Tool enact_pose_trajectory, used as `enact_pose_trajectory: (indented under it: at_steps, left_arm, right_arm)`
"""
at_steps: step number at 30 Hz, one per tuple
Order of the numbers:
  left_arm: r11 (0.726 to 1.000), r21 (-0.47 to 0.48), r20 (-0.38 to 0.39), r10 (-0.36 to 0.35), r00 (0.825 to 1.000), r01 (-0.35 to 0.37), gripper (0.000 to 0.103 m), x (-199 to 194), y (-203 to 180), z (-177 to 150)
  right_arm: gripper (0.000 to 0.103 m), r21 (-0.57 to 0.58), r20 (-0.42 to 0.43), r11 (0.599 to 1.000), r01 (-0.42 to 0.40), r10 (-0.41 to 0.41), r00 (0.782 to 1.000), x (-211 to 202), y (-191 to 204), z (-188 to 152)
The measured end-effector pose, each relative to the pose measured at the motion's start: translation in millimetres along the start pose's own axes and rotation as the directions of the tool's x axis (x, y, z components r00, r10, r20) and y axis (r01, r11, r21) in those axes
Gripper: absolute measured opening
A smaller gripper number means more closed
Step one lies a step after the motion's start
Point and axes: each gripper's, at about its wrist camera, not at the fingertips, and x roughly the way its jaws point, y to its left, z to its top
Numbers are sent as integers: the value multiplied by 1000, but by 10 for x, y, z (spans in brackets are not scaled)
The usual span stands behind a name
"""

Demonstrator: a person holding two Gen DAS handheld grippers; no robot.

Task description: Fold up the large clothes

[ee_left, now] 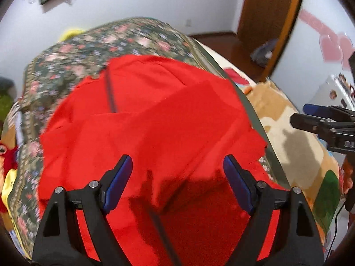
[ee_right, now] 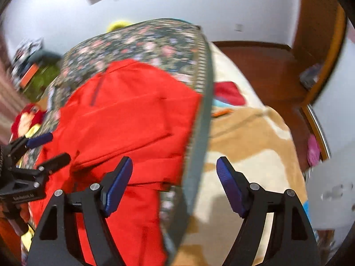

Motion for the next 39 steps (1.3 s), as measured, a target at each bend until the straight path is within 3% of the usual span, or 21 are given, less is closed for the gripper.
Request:
enact_pose_trajectory:
  at_steps: [4,10,13,16,18,21,23,24,28,31,34,39]
  left_arm:
    - [997,67,-75,-18,997,23,84,425,-305,159]
    - [992,124,-93,32,995,-20,83,833,-543,315]
    - [993,120,-104,15,994,-3,69,988,-589,381]
    - [997,78,-87,6,996,1,65,1076,-580,455]
    - [998,60,-65,-3,998,6,58,1095,-569,509]
    - [999,37,-46,-7,999,9,35,1108,-530,594]
    - [1000,28,-37,-1,999,3,9,1105,-479,640]
    - [1000,22,-38,-2,999,2,6,1099,-454,655]
    - [998,-44,4,-38,999,38,1,857,-213,666]
    - [993,-96,82,-64,995,72,1,447,86,670]
    - [991,-123,165,-27,986,48,1,-43,408,650]
    - [985,-170,282,79,956,-31,0,-831,970,468]
  right_arm:
    - [75,8,-23,1000,17,-17,1000,72,-192,-94]
    - [75,25,-64,999,23,-22,998,208,-427,-201]
    - [75,37,-76,999,18,-15,997,259,-496,-227]
    - [75,43,-87,999,14,-10,996,325,-515,-228]
    - [75,48,-89,999,10,-6,996,344,-530,-240]
    - [75,48,-94,999,9,-4,996,363,-506,-251]
    - [75,47,-98,999,8,-4,995,362,-487,-258]
    - [75,48,-99,999,8,-3,995,362,-478,-259]
    - [75,40,-94,999,7,-4,996,307,-429,-255]
    - [75,20,-85,1000,17,-15,996,242,-384,-195]
    - [75,12,-62,1000,25,-24,998,162,-325,-97]
    - [75,18,-28,1000,1,0,1000,75,-172,39]
